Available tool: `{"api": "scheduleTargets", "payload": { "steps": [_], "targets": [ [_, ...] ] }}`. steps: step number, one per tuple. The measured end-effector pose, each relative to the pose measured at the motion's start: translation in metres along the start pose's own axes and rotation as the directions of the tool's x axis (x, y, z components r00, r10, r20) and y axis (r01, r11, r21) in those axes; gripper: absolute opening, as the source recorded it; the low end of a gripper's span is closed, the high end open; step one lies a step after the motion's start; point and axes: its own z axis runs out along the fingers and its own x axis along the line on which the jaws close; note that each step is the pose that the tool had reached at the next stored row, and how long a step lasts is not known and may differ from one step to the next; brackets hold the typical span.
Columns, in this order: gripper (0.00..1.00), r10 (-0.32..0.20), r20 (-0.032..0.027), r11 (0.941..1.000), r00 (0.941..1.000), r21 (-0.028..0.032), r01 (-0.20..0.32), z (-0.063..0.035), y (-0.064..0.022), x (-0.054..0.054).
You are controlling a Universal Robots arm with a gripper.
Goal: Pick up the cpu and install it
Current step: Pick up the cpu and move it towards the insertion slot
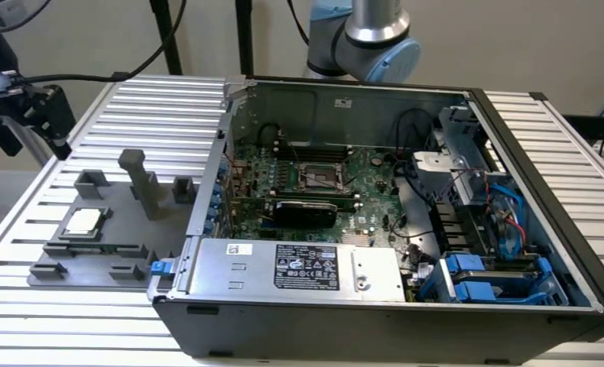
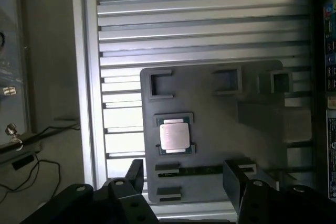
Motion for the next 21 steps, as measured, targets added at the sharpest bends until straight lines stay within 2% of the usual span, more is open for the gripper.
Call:
{"api": "scheduleTargets", "payload": {
  "steps": [14, 21],
  "targets": [
    [0.71, -0.007, -0.0003, 1.0000, 1.0000, 0.0000, 0.007, 0.0254, -0.0010, -0.001],
    [0.71, -0.029, -0.0013, 0.9996, 0.9996, -0.0001, 0.029, 0.0381, -0.0021, -0.003]
  ]
}}
